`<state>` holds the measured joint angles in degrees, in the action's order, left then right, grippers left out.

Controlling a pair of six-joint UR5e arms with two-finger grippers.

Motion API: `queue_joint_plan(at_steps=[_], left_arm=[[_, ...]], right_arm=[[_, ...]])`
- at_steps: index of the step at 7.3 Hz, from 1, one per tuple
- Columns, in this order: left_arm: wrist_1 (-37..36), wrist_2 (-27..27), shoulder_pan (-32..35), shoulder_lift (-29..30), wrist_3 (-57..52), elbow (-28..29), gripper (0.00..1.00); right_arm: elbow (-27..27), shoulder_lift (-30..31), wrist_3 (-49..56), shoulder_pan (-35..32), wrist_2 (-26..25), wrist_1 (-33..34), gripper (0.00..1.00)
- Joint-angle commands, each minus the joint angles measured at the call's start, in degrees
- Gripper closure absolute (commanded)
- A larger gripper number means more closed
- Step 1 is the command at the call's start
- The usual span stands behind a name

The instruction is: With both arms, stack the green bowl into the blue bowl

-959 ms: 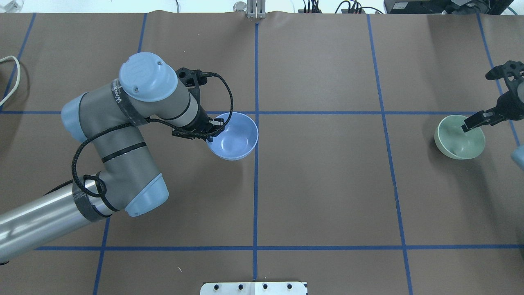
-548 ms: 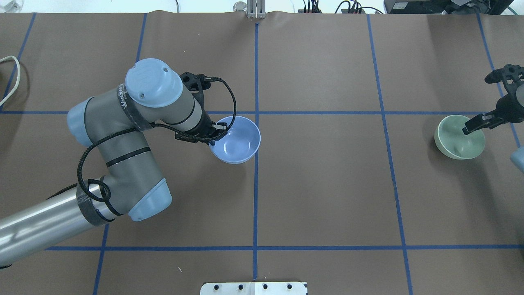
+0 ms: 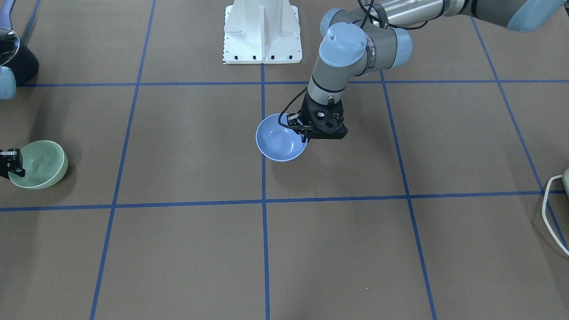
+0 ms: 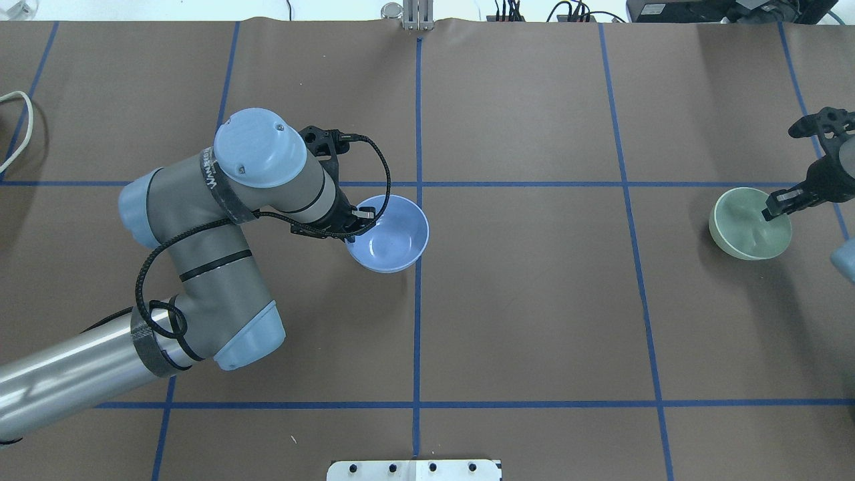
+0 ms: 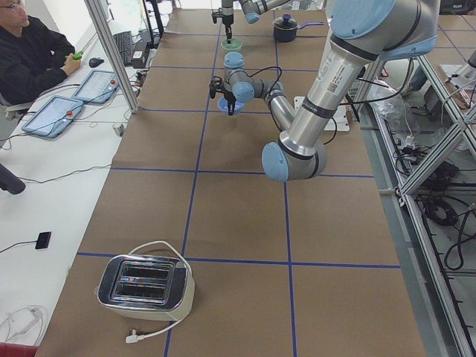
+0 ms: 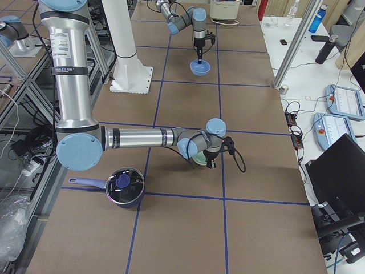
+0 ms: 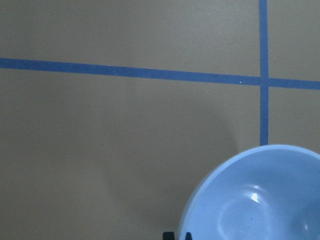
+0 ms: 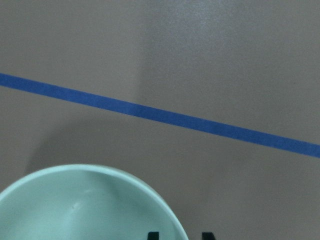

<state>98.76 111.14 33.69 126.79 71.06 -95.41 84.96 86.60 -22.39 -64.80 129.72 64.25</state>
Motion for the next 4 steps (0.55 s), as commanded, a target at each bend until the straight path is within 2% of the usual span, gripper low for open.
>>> queue_joint_plan(at_steps=[1, 3, 4], left_arm=[[0.47, -0.04, -0.55, 0.64, 0.13, 1.18, 1.0], [0.56, -1.35, -2.22, 1.44, 1.27, 1.63, 1.0], [0.73, -2.84, -2.92, 1.61, 1.53, 1.89, 1.0]], right_arm=[[0.38, -0.03, -1.16, 0.02, 0.27, -1.14, 1.0], [0.74, -2.04, -1.77, -0.06, 1.67, -0.37, 1.0], [0.74, -4.23, -5.87, -0.06, 3.59, -0.01, 1.0]])
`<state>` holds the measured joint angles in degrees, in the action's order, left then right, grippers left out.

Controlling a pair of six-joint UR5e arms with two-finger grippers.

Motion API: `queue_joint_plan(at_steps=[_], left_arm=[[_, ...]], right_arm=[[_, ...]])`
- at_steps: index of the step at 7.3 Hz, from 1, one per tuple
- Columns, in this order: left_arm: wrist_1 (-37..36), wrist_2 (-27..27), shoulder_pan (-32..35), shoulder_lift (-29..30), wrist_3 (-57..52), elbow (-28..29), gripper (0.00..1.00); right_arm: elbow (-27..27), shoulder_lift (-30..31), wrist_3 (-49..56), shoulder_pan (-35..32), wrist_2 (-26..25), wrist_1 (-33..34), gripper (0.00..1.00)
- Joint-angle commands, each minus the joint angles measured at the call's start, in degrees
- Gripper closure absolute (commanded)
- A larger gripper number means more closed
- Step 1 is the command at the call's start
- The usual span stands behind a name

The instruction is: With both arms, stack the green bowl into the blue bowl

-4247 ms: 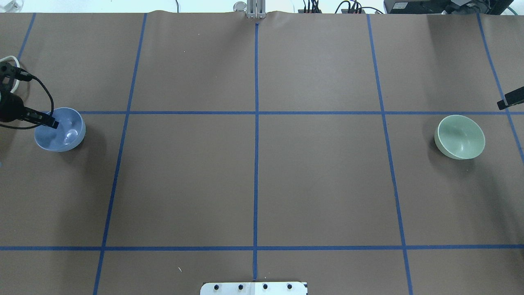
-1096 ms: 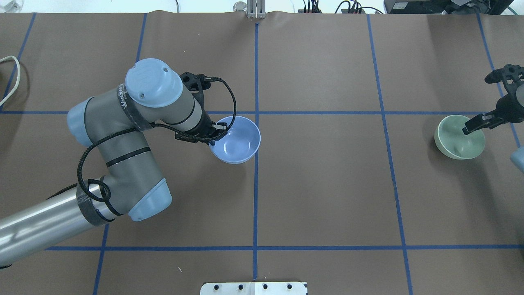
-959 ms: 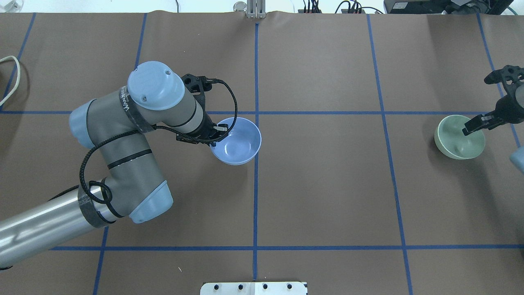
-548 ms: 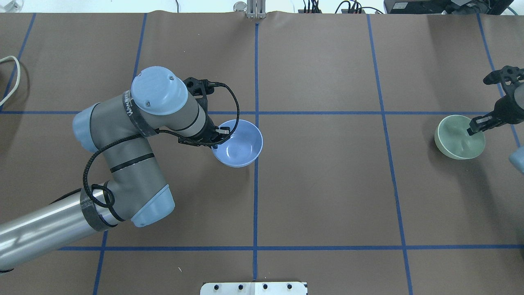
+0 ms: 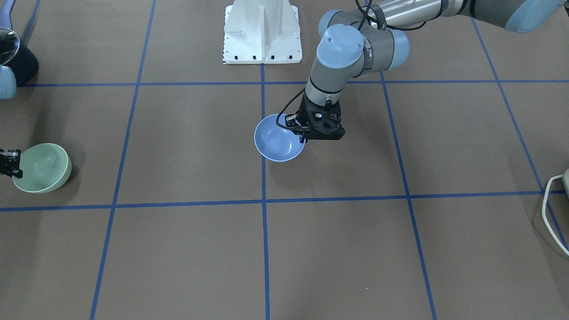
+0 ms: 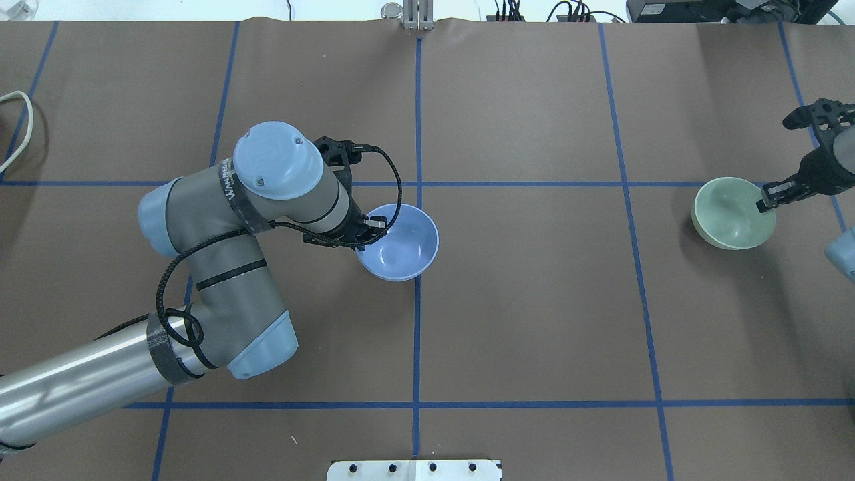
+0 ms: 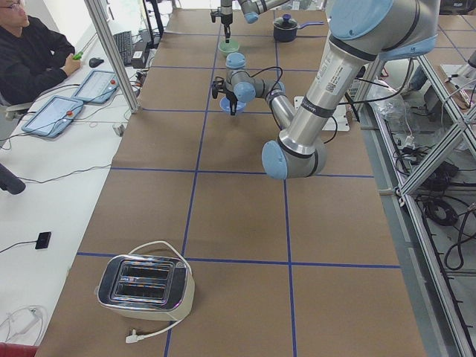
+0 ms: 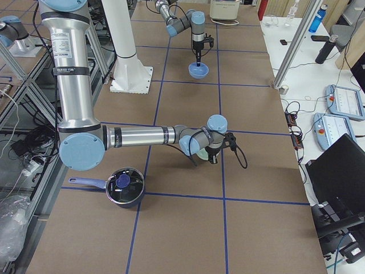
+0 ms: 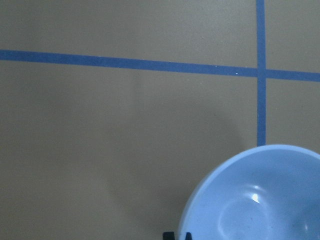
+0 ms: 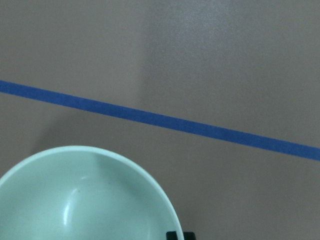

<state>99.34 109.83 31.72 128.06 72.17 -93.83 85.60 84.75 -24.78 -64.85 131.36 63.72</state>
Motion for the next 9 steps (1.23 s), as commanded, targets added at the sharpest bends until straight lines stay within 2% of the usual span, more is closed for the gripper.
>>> queue_joint_plan(at_steps=[1, 3, 7, 8, 9], left_arm=[[1.55, -1.64, -1.39, 0.52, 0.69, 1.27, 1.0], [5.5, -1.72, -1.92, 1.49, 2.18, 4.78, 1.0], [5.95, -1.64, -2.1, 1.67, 2.01, 4.97, 1.0], [7.0, -1.64, -2.1, 1.41, 2.01, 5.06, 0.95], [7.62, -1.64, -2.1, 1.14, 1.83, 5.5, 0.7]], right_arm=[[0.26, -4.04, -4.65, -0.54, 3.1, 1.66, 1.0], [0.27, -6.6, -4.67, -1.85, 4.77, 4.82, 1.0], [0.44, -8.72, -6.16, -2.47, 5.13, 6.94, 1.0], [0.53, -8.63, -6.25, -3.26, 5.31, 7.03, 1.0], [0.44, -8.72, -6.16, -3.27, 5.4, 7.03, 1.0]])
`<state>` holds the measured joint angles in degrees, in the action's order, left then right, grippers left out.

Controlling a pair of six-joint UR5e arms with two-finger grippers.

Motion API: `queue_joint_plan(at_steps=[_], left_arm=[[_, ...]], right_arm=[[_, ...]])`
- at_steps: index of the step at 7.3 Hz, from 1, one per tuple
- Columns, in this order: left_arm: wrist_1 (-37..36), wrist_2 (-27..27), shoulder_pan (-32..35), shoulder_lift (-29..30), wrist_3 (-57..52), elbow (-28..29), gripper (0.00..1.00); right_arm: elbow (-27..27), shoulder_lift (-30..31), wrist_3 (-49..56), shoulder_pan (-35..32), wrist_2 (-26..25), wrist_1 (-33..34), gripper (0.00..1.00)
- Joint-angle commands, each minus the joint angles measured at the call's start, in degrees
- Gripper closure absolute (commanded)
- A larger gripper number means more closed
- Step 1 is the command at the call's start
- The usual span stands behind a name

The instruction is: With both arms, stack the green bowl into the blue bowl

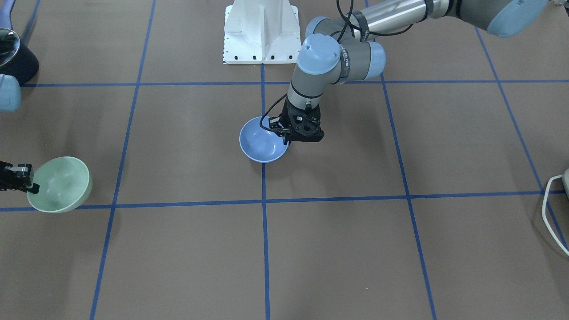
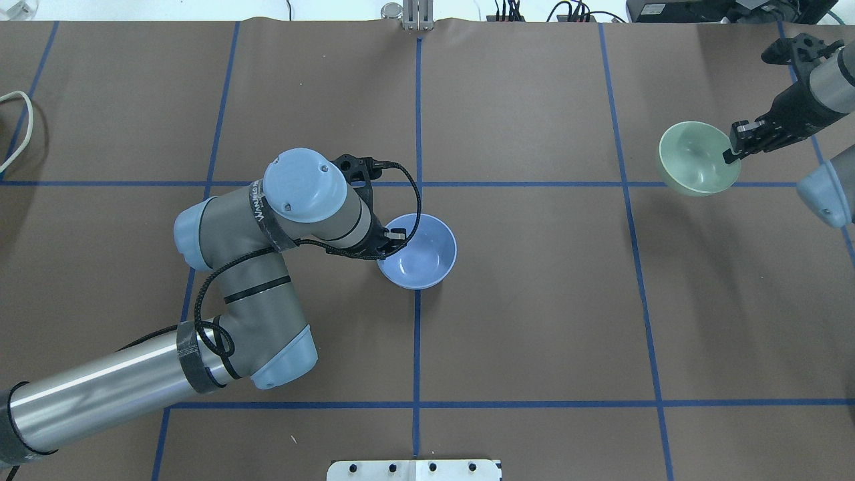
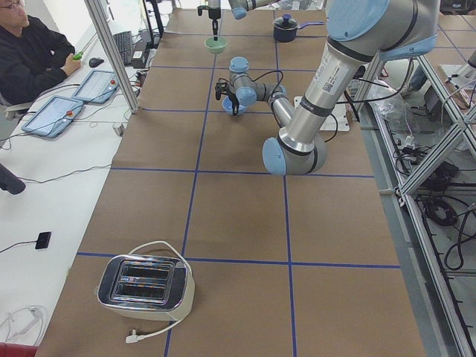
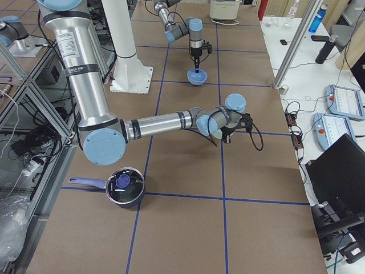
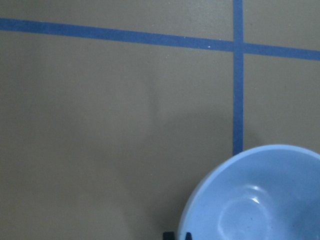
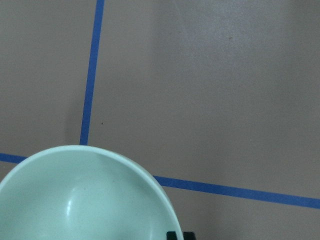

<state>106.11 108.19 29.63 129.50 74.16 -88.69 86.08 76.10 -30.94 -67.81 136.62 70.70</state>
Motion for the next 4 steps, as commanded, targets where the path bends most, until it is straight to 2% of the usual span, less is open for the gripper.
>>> queue_joint_plan(at_steps=[1, 3, 4], left_arm=[[0.86, 0.0, -0.09, -0.3, -0.24, 0.36, 0.51], [0.94, 0.09, 0.08, -0.3, -0.59, -0.34, 0.24], [0.6, 0.35, 0.6, -0.39, -1.2, -2.87, 0.17]], right_arm=[[-0.04, -0.17, -0.09, -0.31, 0.14, 0.05, 1.0], [0.14, -1.21, -0.78, -0.31, 0.66, 0.84, 1.0], [1.01, -2.35, -3.66, -0.31, 0.75, 1.71, 1.0]])
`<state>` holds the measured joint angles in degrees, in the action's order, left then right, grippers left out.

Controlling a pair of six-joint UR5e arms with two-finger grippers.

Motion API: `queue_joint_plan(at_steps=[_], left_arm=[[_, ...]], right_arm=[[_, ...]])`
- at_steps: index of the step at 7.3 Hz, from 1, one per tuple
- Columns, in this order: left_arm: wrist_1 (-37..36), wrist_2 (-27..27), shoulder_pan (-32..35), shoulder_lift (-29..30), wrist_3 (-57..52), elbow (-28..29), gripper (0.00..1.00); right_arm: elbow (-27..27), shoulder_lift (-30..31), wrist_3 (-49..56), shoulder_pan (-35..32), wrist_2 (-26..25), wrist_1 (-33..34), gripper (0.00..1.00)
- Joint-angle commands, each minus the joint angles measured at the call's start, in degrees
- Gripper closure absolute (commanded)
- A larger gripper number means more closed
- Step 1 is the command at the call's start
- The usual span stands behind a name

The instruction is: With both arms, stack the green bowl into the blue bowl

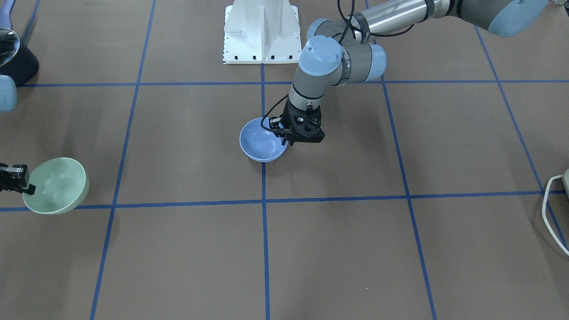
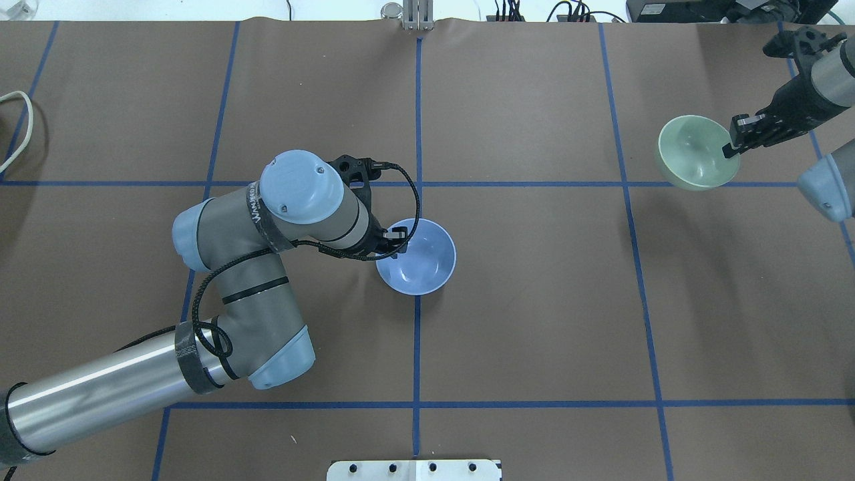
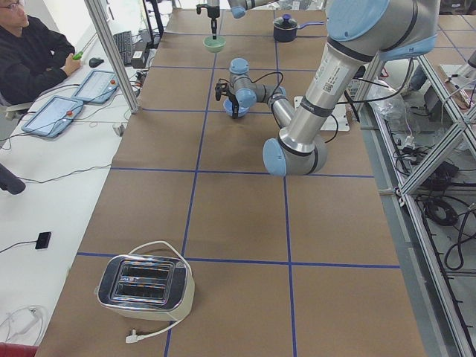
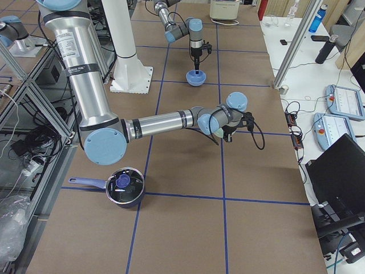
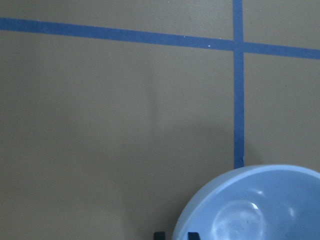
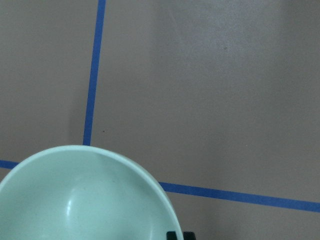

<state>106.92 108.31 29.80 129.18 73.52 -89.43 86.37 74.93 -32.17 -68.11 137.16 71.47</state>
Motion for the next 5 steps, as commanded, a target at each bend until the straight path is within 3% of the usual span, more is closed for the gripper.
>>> queue_joint_plan(at_steps=[1, 3, 5], left_arm=[[-0.92, 1.8, 3.66, -2.33, -3.7, -6.16, 0.16], [-0.84, 13.45, 14.35, -9.01, -10.99, -11.45, 0.11], [-0.84, 19.89, 24.38, -17.42, -21.52, -16.11, 0.05]], right_arm=[[2.38, -2.14, -5.77, 0.08, 0.3, 1.91, 1.0], [8.43, -2.86, -17.41, 4.89, -0.48, 3.15, 1.0], [13.02, -5.13, -29.64, 12.34, -4.76, 3.15, 1.0]])
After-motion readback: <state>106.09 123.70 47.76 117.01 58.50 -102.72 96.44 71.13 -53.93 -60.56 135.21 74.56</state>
